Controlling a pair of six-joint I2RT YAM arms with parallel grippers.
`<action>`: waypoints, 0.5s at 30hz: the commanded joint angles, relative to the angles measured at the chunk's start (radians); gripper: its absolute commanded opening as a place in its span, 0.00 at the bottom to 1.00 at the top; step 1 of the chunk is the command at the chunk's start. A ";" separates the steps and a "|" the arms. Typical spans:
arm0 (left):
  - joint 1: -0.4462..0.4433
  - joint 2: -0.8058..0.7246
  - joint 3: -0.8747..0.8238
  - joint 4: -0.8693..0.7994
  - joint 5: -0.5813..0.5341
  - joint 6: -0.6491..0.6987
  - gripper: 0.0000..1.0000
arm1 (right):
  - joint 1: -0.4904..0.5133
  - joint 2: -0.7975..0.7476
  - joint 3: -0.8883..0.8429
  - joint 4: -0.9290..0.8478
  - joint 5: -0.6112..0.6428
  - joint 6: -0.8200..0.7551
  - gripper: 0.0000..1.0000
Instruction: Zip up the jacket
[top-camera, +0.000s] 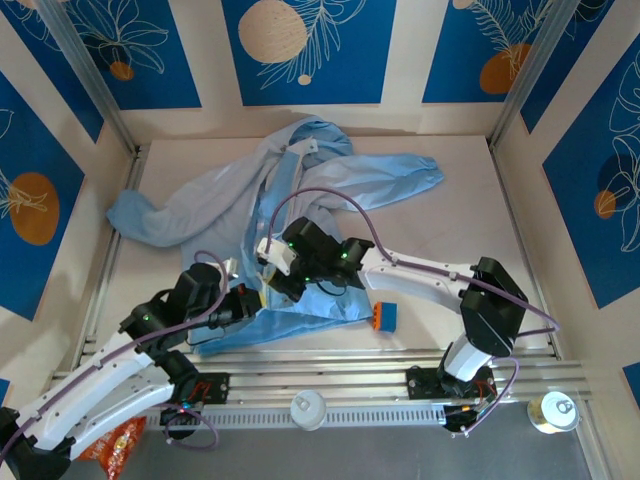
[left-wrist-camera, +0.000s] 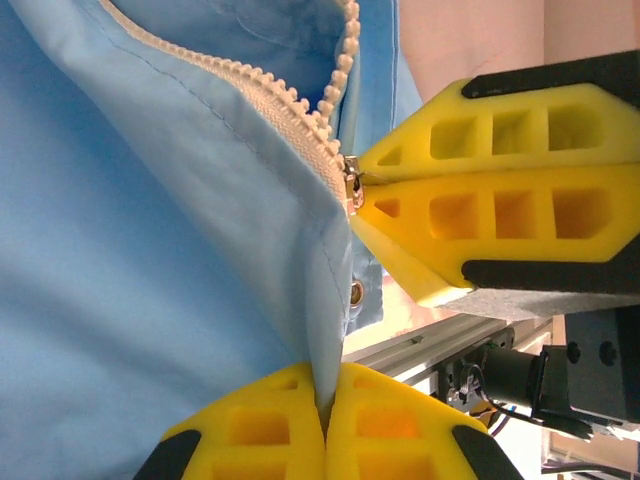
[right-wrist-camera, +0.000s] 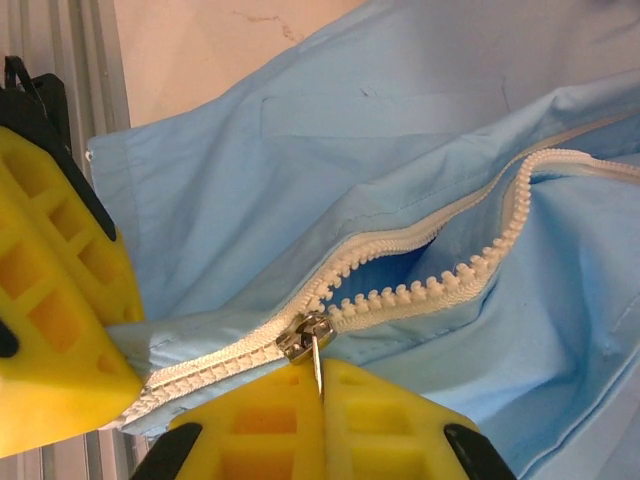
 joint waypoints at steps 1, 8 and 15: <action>-0.001 -0.011 0.033 -0.109 0.071 0.031 0.00 | -0.055 0.026 0.062 0.021 0.058 0.026 0.00; -0.002 -0.011 0.052 -0.148 0.072 0.050 0.00 | -0.077 0.071 0.111 0.042 0.066 0.032 0.00; -0.002 -0.013 0.075 -0.189 0.066 0.070 0.00 | -0.104 0.108 0.150 0.062 0.076 0.064 0.00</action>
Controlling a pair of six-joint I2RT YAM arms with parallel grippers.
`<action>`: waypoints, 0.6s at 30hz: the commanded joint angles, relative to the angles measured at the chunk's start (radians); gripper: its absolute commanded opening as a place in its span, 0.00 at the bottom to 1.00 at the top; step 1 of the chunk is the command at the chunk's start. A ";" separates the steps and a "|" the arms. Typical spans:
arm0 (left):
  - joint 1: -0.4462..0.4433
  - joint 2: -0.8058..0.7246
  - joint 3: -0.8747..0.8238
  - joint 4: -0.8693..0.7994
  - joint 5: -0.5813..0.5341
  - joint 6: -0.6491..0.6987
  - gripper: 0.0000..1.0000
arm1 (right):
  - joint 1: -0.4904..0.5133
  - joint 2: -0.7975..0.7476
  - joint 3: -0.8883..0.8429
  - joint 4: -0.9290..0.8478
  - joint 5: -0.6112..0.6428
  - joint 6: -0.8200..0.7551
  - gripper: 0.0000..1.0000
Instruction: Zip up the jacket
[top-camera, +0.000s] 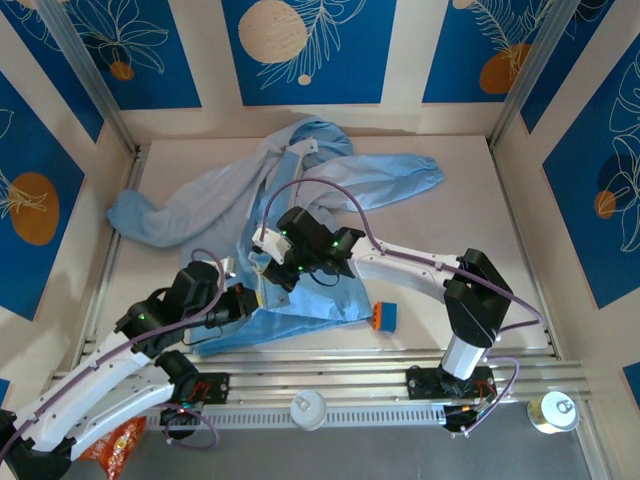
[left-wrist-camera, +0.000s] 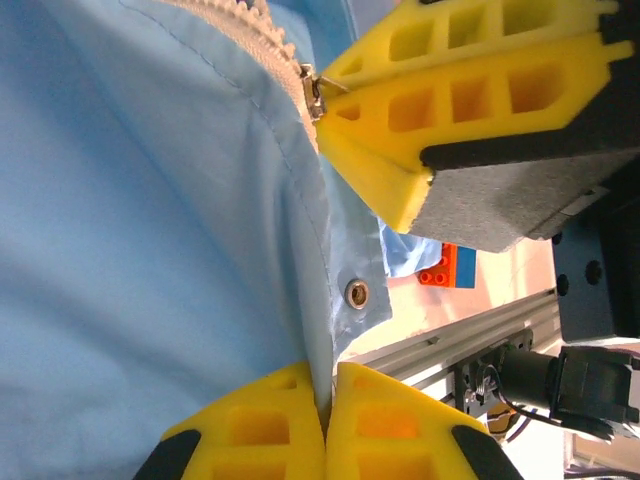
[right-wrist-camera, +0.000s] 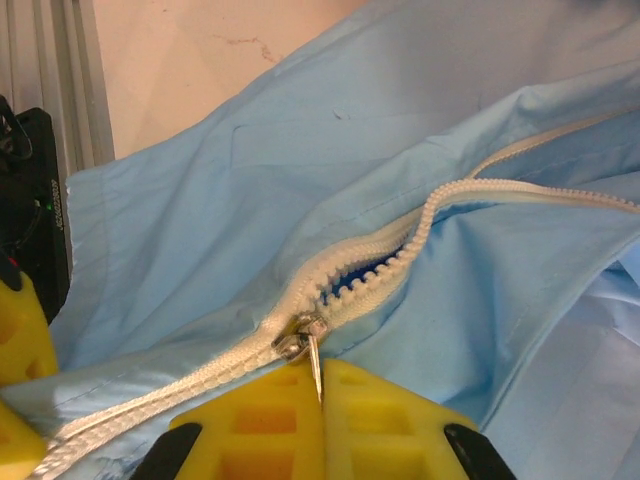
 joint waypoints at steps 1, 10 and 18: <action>-0.008 -0.013 0.035 -0.125 0.091 0.034 0.00 | -0.071 0.023 0.058 0.079 0.107 0.041 0.00; -0.010 -0.016 0.041 -0.146 0.095 0.048 0.00 | -0.123 0.066 0.120 0.100 0.082 0.055 0.00; -0.008 -0.036 0.066 -0.175 0.097 0.054 0.00 | -0.141 0.087 0.154 0.111 0.021 0.016 0.00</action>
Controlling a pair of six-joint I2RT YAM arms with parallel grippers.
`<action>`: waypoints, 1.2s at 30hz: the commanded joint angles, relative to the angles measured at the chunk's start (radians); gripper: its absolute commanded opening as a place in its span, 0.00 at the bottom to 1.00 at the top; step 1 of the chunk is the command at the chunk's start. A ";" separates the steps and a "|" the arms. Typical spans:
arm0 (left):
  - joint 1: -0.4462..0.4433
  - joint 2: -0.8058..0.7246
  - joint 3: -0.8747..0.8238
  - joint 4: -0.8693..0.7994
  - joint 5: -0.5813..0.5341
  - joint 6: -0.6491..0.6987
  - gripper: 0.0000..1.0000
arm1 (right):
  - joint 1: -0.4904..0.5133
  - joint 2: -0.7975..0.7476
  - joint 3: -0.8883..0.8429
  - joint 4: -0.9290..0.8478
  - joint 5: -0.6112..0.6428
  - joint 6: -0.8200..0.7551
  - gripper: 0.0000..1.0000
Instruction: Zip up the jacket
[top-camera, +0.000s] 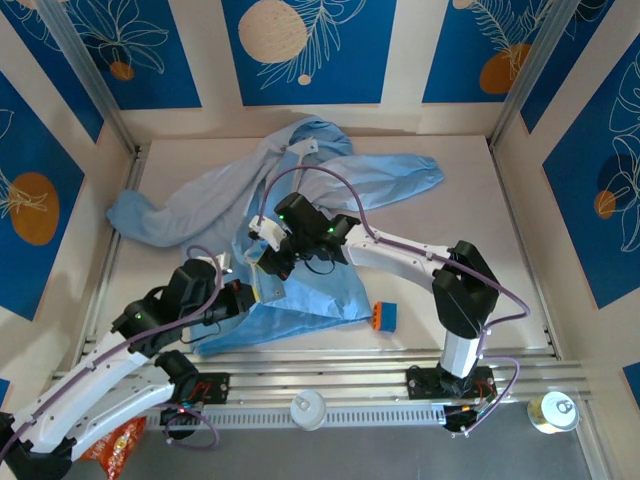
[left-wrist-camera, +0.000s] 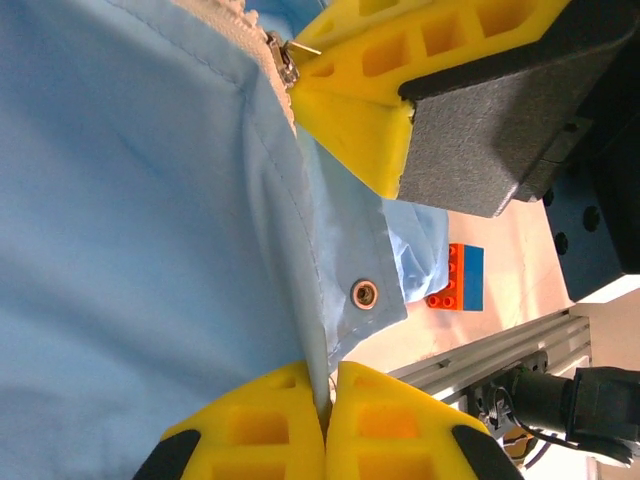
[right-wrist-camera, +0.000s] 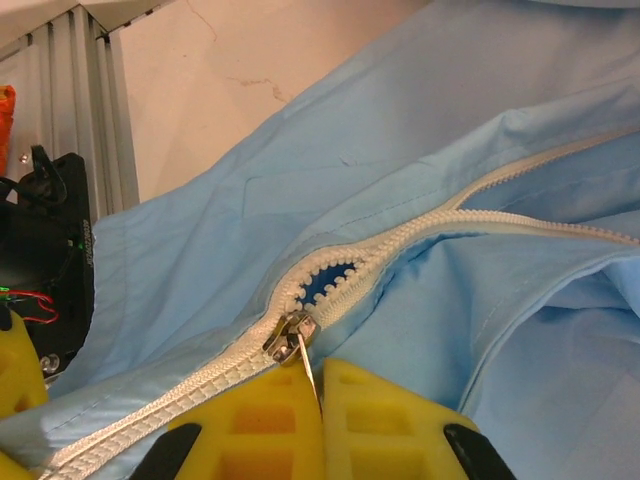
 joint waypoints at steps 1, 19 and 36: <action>-0.014 -0.039 0.044 -0.174 0.141 0.020 0.00 | -0.082 0.003 0.032 0.145 0.117 -0.031 0.00; 0.006 0.117 0.143 -0.196 0.255 0.111 0.00 | -0.044 -0.077 -0.066 0.012 0.207 -0.161 0.00; 0.006 0.124 0.185 -0.262 0.259 0.139 0.00 | -0.099 0.062 0.133 -0.046 0.203 -0.089 0.00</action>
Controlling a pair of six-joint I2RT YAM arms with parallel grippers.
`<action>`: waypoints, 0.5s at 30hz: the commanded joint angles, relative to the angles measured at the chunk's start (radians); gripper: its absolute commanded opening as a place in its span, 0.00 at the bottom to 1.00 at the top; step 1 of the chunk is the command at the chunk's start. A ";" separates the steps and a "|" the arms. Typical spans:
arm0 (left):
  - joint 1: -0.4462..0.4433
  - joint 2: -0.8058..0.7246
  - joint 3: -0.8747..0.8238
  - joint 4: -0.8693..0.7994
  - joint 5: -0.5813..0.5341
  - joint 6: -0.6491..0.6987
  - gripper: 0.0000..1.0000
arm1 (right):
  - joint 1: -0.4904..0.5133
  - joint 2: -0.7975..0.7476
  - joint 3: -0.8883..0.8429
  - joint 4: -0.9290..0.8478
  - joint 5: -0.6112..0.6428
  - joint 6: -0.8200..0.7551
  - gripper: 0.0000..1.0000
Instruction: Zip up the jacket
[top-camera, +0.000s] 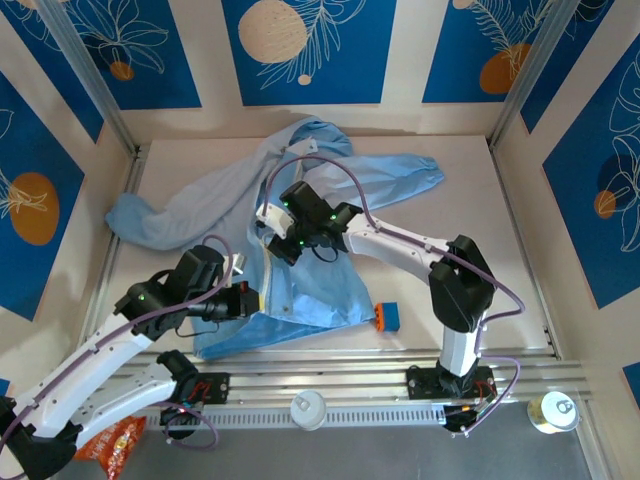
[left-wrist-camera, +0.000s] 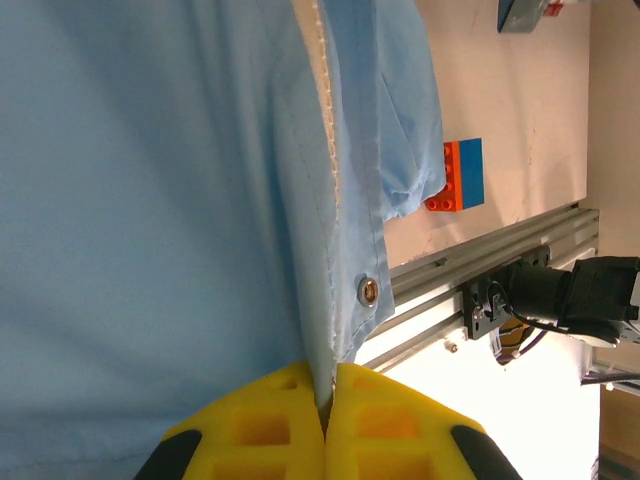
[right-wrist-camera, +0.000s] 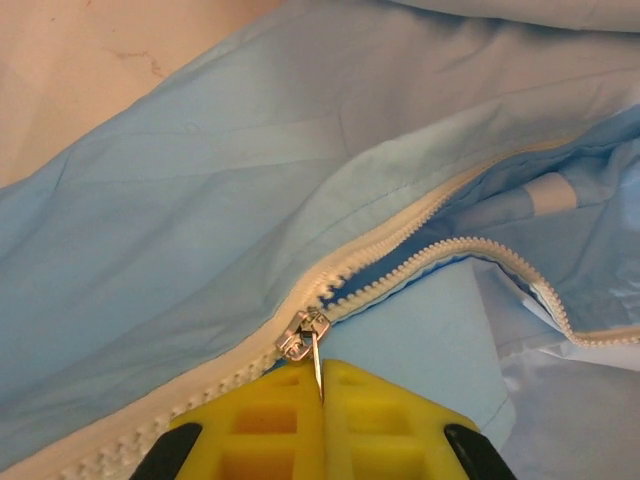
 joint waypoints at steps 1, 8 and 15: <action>-0.003 -0.024 0.025 -0.083 0.087 0.025 0.00 | -0.043 0.026 0.069 0.032 0.068 0.038 0.00; -0.003 -0.043 0.016 -0.092 0.072 0.020 0.00 | -0.069 0.068 0.142 0.020 0.062 0.048 0.00; -0.003 -0.045 0.014 -0.104 0.062 0.022 0.00 | -0.092 0.113 0.228 -0.009 0.058 0.047 0.00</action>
